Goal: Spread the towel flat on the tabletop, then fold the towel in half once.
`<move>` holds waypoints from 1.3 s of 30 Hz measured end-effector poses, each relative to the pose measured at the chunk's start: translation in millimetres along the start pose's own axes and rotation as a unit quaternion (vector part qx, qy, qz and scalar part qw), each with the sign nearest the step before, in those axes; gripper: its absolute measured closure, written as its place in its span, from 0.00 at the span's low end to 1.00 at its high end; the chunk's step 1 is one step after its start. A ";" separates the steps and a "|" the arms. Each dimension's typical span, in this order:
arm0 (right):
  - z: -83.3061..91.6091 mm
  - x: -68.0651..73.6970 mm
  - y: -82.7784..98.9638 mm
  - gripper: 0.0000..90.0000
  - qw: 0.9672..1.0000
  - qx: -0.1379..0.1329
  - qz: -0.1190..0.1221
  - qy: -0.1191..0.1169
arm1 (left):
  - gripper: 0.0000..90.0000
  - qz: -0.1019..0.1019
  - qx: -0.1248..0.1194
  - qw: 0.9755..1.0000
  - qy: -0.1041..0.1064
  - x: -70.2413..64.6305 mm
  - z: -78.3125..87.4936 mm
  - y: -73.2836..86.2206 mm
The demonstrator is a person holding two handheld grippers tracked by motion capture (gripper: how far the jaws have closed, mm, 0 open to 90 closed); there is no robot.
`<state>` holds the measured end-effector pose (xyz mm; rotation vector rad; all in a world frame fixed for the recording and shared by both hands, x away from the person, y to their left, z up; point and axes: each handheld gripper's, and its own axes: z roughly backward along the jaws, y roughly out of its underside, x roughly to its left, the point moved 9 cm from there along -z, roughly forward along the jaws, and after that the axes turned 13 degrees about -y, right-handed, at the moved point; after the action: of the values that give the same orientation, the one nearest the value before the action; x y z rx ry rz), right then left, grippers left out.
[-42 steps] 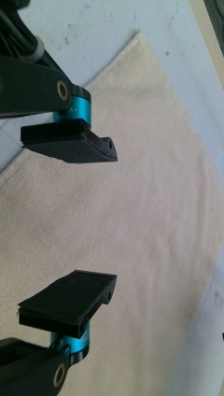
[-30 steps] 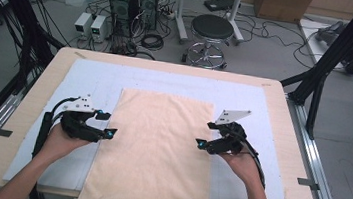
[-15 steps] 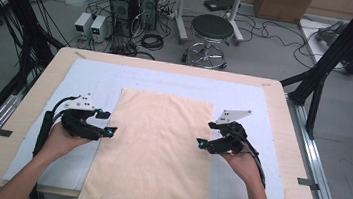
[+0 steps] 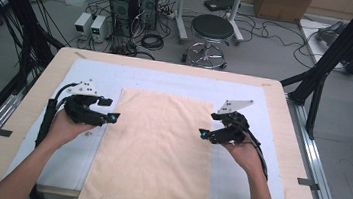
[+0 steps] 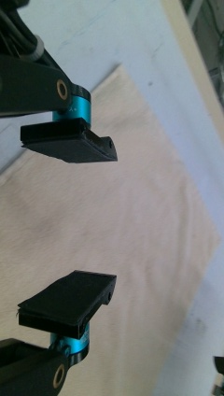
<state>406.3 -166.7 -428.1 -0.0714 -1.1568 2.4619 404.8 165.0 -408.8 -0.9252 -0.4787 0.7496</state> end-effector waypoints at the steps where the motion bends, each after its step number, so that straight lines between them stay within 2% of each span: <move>1: 0.0 -3.3 -1.6 0.26 1.000 0.000 -0.002 0.004 | 0.39 0.005 0.004 1.000 -0.002 4.8 -3.4 -0.9; 4: -2.6 -14.7 -4.0 0.26 1.000 -0.001 -0.009 0.008 | 0.39 0.025 0.006 1.000 -0.010 15.0 -13.7 0.6; 6: -5.5 -22.3 -5.7 0.26 1.000 -0.003 -0.013 0.010 | 0.39 0.030 0.014 0.999 -0.016 20.3 -21.3 4.7; 13: -19.7 -44.0 -0.7 0.27 0.999 0.000 -0.039 0.011 | 0.40 0.030 0.019 0.999 -0.034 30.7 -44.2 13.1; 14: -21.1 -46.2 0.9 0.27 0.999 0.002 -0.042 0.011 | 0.40 0.035 0.020 0.999 -0.035 31.3 -47.8 14.6; 17: -27.2 -51.7 6.5 0.28 0.999 0.012 -0.045 0.011 | 0.41 0.032 0.036 0.998 -0.041 34.9 -58.1 22.0; 20: -31.6 -56.4 10.1 0.29 0.999 0.018 -0.047 0.013 | 0.42 0.040 0.047 0.997 -0.045 38.2 -65.8 28.1; 24: -34.4 -63.6 16.4 0.32 0.998 0.027 -0.055 0.018 | 0.45 0.044 0.045 0.996 -0.059 44.2 -72.4 31.1; 27: -31.8 -72.1 19.9 0.35 0.997 0.022 -0.067 0.031 | 0.48 0.063 0.032 0.995 -0.074 49.6 -75.5 29.0; 29: -30.6 -77.4 22.3 0.37 0.996 0.020 -0.077 0.040 | 0.49 0.063 0.031 0.994 -0.081 52.1 -78.0 29.2; 31: -31.7 -81.8 24.8 0.39 0.995 0.021 -0.082 0.048 | 0.49 0.064 0.049 0.993 -0.087 55.6 -83.1 31.8; 34: -37.4 -88.4 30.8 0.41 0.993 0.029 -0.097 0.055 | 0.51 0.067 0.051 0.992 -0.090 56.5 -88.5 33.8; 36: -43.7 -91.0 35.6 0.43 0.992 0.040 -0.103 0.053 | 0.52 0.061 0.065 0.992 -0.090 56.2 -93.2 39.5; 38: -49.5 -92.1 39.4 0.46 0.992 0.050 -0.107 0.050 | 0.56 0.050 0.090 0.990 -0.094 55.3 -98.5 48.1; 39: -51.3 -92.4 39.3 0.48 0.992 0.046 -0.111 0.050 | 0.57 0.048 0.094 0.990 -0.096 54.3 -100.0 50.5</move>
<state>488.1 -187.9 -502.8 -0.0361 -0.9527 2.2853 487.8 171.6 -501.4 -0.7077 -0.5241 0.9602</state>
